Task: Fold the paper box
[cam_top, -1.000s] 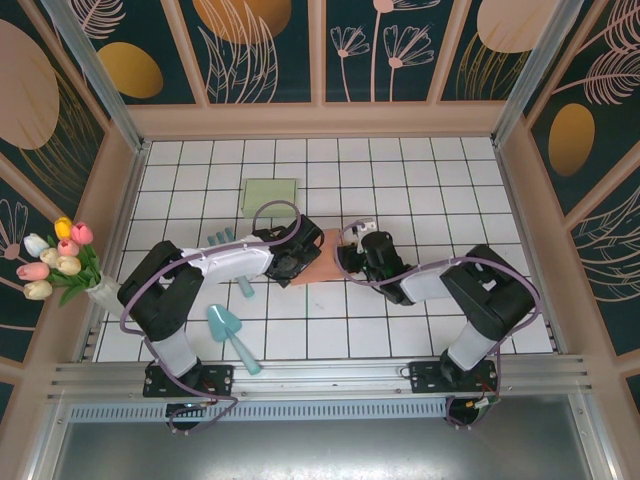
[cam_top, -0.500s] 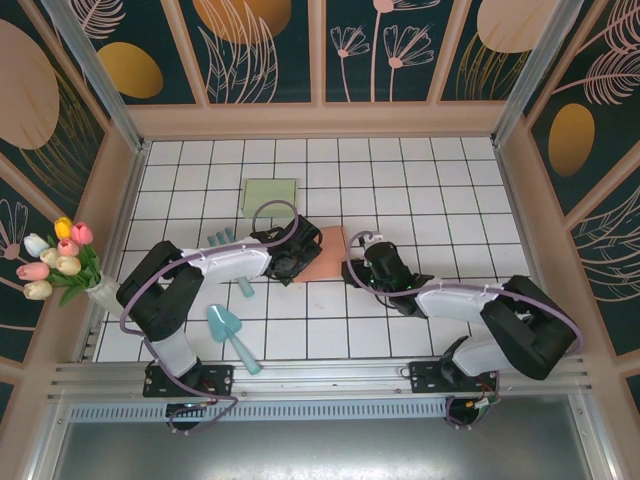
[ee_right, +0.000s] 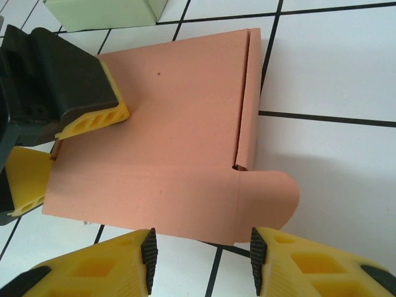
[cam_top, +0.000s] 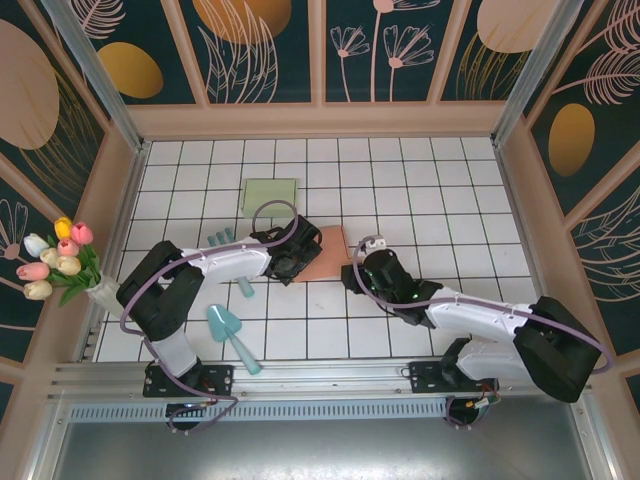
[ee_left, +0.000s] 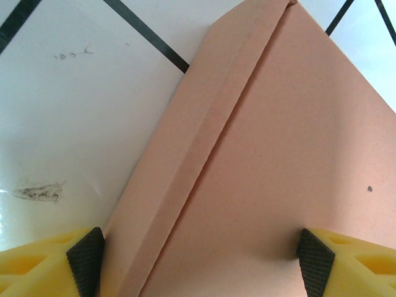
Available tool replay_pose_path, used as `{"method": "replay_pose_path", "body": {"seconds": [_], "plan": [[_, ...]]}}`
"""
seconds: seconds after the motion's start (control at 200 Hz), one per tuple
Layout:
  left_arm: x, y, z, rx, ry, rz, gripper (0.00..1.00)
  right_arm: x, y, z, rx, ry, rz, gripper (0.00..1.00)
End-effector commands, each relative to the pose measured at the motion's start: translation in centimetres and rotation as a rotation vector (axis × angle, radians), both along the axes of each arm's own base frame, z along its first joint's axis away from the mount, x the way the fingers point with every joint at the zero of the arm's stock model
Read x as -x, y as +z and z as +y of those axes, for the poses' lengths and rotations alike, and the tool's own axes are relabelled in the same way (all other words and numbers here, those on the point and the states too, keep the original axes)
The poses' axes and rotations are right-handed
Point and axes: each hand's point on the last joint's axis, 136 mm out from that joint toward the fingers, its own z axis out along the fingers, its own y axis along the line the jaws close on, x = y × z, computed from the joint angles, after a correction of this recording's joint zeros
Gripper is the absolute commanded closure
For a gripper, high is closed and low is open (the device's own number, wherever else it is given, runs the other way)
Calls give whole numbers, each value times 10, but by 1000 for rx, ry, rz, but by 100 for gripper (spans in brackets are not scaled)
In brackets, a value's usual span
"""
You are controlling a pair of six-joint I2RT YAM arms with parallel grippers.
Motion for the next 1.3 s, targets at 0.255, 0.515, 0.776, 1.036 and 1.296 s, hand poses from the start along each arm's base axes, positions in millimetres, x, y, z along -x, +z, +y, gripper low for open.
{"method": "replay_pose_path", "body": {"seconds": [0.255, 0.515, 0.776, 1.036, 1.296], "plan": [[30, -45, 38, -147, 11, 151, 19, -22, -22, 3, 102, -34, 16, 52], [29, -47, 38, -148, 10, 155, 19, -31, -37, 7, 167, -22, 33, 52], [30, -48, 39, -154, 6, 157, 19, -40, -31, 5, 176, -39, 13, 44], [29, -47, 38, -150, 5, 157, 19, -44, -19, 1, 115, -42, 3, 42], [30, -47, 38, -150, 1, 157, 19, -51, -21, -1, 65, -33, 28, 41]]}}
